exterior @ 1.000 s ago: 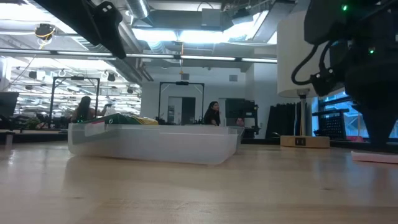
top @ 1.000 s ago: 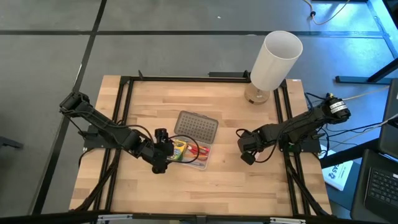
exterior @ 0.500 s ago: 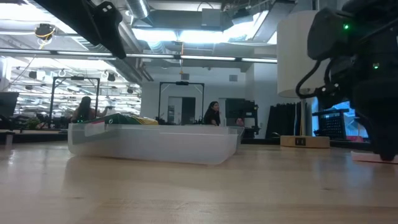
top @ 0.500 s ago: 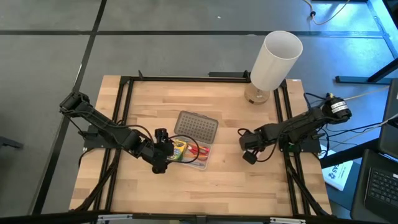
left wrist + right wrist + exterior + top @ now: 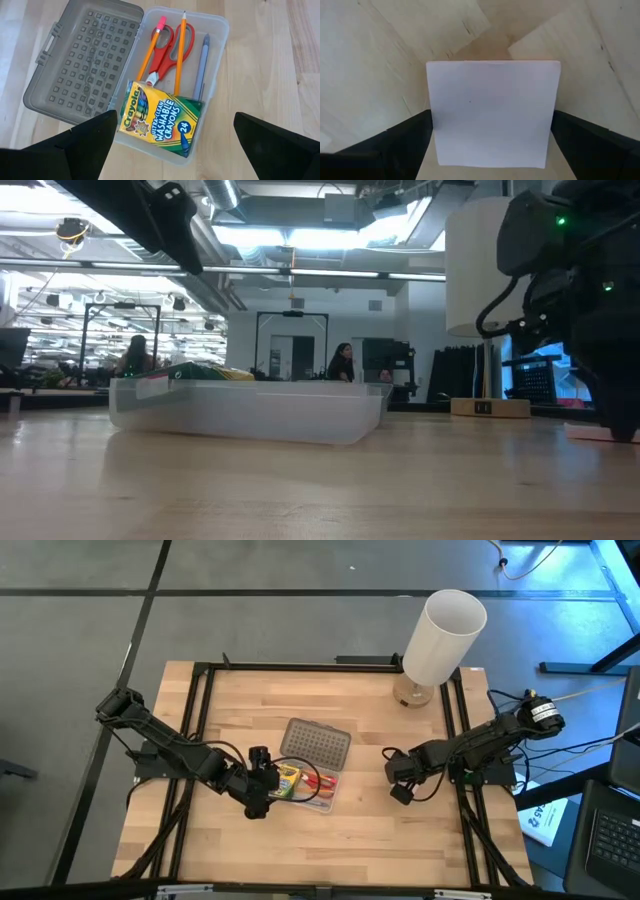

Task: Pack school essentials
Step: Put the sticky notes into the black supply box

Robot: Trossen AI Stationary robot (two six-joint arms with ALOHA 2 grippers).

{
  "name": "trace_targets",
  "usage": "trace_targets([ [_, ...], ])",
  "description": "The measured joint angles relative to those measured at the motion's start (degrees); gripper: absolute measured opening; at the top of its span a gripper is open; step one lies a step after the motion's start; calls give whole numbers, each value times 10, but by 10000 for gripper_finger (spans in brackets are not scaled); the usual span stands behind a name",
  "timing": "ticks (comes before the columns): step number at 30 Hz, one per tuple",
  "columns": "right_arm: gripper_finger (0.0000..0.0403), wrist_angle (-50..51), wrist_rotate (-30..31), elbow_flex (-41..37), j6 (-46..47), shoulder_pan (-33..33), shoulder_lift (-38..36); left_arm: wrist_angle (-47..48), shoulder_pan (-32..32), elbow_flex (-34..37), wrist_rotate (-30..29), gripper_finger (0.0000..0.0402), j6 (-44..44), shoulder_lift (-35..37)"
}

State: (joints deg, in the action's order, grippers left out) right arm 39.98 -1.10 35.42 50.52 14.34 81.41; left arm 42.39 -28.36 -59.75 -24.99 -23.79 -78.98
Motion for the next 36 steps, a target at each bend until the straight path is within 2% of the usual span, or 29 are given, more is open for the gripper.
trace_targets([
  [10,391,-5,35,-1,8,37,0,0,0,0,0,394,0,0],
  [23,326,-12,36,4,18,45,2,0,0,0,0,394,0,0],
  [32,290,-15,43,69,18,45,2,0,0,0,0,394,0,0],
  [36,268,-22,64,113,-1,45,4,0,0,0,0,394,0,0],
])
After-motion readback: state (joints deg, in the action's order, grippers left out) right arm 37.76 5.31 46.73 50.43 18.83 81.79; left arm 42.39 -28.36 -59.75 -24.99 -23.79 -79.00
